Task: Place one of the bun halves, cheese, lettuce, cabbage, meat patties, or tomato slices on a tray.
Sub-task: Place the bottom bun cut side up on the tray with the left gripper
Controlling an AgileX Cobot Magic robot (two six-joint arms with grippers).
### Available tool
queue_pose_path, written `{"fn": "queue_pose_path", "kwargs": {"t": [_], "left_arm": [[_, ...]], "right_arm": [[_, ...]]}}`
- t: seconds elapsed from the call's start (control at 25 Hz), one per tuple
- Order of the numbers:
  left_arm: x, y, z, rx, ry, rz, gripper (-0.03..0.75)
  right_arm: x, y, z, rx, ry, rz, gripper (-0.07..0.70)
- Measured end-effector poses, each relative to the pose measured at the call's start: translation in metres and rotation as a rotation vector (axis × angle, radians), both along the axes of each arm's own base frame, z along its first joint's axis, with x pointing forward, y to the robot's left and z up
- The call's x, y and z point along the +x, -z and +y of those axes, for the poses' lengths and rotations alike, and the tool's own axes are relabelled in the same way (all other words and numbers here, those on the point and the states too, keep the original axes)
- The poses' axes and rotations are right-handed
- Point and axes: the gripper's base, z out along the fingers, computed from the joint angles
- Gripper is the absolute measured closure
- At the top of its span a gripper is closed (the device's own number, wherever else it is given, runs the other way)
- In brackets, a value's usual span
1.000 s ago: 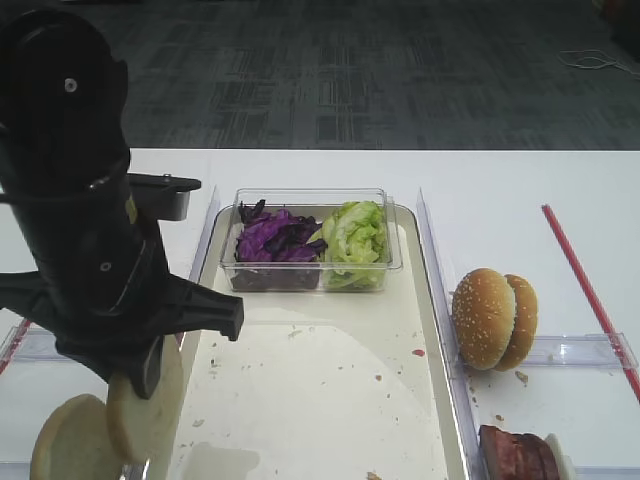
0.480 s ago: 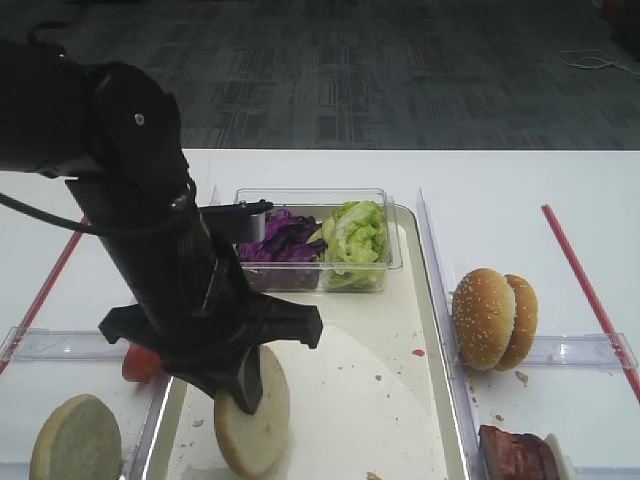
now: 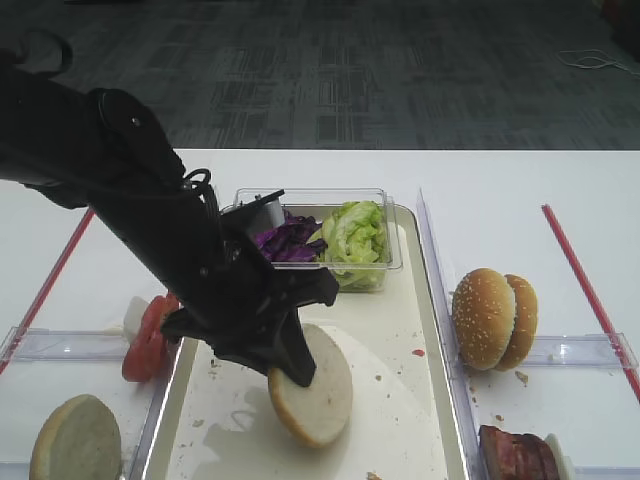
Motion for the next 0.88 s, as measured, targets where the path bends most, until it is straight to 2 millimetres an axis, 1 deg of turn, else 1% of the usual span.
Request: {"fn": "queue_pose_path", "kwargs": {"t": [0.12, 0.24, 0.88], "left_arm": [[0.007, 0.005, -0.002, -0.094, 0.018, -0.007, 0.636], [0.011, 0.011, -0.002, -0.143, 0.037, -0.011, 0.636], [0.014, 0.019, 0.000, -0.134, 0.076, -0.036, 0.636]], "right_arm": [[0.000, 0.000, 0.000, 0.000, 0.000, 0.000, 0.307], [0.000, 0.000, 0.000, 0.000, 0.000, 0.000, 0.307], [0.000, 0.000, 0.000, 0.000, 0.000, 0.000, 0.307]]}}
